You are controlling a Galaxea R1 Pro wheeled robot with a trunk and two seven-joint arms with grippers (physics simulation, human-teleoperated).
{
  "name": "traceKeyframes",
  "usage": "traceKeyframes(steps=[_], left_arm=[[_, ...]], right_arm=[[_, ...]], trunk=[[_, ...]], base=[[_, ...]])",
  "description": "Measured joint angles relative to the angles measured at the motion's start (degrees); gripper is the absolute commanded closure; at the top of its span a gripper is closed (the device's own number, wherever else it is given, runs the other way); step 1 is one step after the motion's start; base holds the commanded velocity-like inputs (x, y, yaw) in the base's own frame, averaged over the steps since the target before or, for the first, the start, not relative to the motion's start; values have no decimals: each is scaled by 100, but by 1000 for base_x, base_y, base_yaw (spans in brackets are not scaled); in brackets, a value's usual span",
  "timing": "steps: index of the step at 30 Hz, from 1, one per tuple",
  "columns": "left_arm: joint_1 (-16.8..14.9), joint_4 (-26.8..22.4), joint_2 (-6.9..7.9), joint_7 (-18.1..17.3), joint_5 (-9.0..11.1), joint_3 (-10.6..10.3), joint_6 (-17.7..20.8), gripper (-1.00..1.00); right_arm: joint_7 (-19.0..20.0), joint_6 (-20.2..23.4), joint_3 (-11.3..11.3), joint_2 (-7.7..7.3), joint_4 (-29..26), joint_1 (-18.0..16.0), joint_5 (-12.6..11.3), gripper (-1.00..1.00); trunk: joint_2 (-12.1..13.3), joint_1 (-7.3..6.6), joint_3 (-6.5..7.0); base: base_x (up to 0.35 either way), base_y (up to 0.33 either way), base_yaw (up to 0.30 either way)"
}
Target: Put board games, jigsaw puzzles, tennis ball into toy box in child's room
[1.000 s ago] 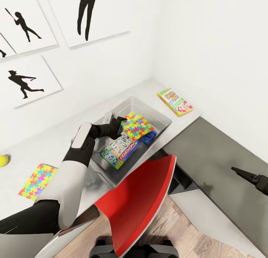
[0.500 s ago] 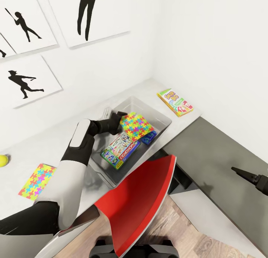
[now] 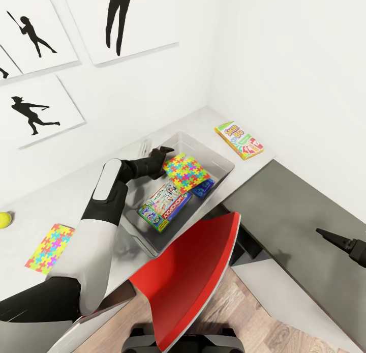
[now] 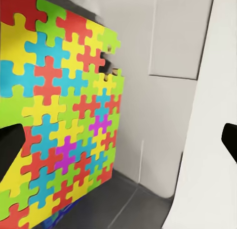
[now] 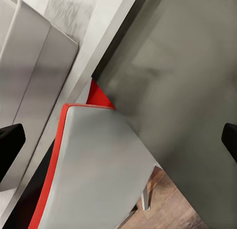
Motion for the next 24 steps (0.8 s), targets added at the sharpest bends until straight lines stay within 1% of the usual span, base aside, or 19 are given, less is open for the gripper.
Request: traceKeyframes(steps=[6, 9, 10, 12, 13, 16, 24], left_arm=[[0, -46, -2, 0, 33, -62, 6, -100], [-1, -61, -4, 0, 149, -126, 13, -100], [-1, -61, -4, 0, 149, -126, 13, -100], [-1, -67, -5, -1, 252, -179, 17, -100], [-1, -67, -5, 0, 253, -180, 17, -100], [-1, -72, -5, 0, 379, -257, 17, -100], [-1, -82, -5, 0, 485, -331, 17, -100]], right_arm=[[-1, 0, 2, 0, 0, 0, -1, -100], [-1, 0, 4, 0, 0, 0, -1, -100], [-1, 0, 4, 0, 0, 0, -2, -100], [0, 1, 4, 0, 0, 0, -2, -100], [0, 1, 4, 0, 0, 0, -2, -100], [0, 1, 5, 0, 0, 0, -2, -100], [-2, 0, 6, 0, 0, 0, -2, -100]], trunk=[[0, 0, 20], [0, 0, 40], [0, 0, 47], [0, 0, 62], [0, 0, 70], [0, 0, 94], [0, 0, 163]], base=[[0, 0, -36], [0, 0, -55], [0, 0, -58], [0, 0, -59], [0, 0, -61], [0, 0, -62], [0, 0, -56]])
